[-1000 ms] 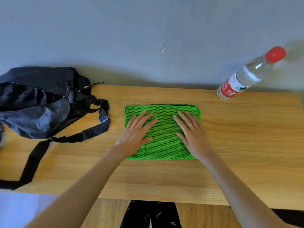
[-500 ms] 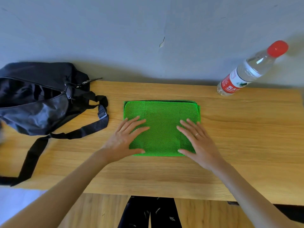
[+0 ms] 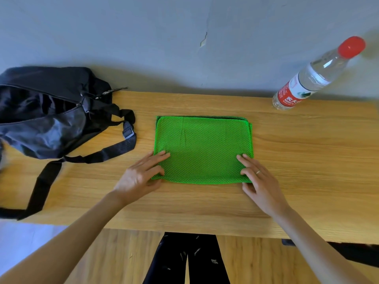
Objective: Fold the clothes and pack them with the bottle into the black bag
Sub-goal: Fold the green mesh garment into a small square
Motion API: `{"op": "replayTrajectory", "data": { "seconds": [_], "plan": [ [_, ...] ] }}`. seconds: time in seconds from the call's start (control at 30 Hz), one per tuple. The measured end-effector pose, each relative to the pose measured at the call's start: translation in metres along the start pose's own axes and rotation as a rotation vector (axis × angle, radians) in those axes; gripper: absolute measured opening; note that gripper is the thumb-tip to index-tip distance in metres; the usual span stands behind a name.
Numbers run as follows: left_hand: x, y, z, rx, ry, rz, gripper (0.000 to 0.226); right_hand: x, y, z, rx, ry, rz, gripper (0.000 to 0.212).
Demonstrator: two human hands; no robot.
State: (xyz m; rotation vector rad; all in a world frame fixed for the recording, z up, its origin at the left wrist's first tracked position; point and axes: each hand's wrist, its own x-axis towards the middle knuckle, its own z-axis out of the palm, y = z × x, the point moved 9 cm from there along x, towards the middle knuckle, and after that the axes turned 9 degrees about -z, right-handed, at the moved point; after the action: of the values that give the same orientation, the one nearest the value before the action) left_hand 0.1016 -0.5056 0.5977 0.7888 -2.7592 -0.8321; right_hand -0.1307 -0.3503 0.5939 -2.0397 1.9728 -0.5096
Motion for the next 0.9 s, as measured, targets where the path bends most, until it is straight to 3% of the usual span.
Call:
{"op": "replayTrajectory", "data": {
  "seconds": [0.13, 0.23, 0.37, 0.47, 0.53, 0.63, 0.9],
  "plan": [
    [-0.002, -0.004, -0.006, -0.029, 0.021, -0.053, 0.029, -0.004, 0.005, -0.008, -0.005, 0.02, 0.032, 0.015],
    [0.0, -0.011, -0.016, -0.135, 0.016, -0.192, 0.025, -0.003, 0.012, -0.017, 0.067, 0.066, 0.105, 0.012],
    [0.011, -0.024, -0.036, -0.405, 0.071, -0.436, 0.014, 0.008, 0.029, -0.038, 0.423, 0.174, 0.384, 0.011],
    [0.031, -0.036, -0.043, -0.491, 0.105, -0.529, 0.036, 0.026, 0.041, -0.046, 0.625, 0.224, 0.454, 0.01],
    [0.046, -0.044, -0.04, -0.539, 0.056, -0.587, 0.026, 0.04, 0.051, -0.046, 0.678, 0.24, 0.474, 0.004],
    [0.066, -0.051, -0.039, -0.547, 0.045, -0.62, 0.021, 0.053, 0.067, -0.039, 0.696, 0.26, 0.529, 0.028],
    [0.093, -0.056, -0.041, -0.57, 0.102, -0.651, 0.015, 0.076, 0.086, -0.035, 0.54, 0.279, 0.538, 0.024]
  ]
}}
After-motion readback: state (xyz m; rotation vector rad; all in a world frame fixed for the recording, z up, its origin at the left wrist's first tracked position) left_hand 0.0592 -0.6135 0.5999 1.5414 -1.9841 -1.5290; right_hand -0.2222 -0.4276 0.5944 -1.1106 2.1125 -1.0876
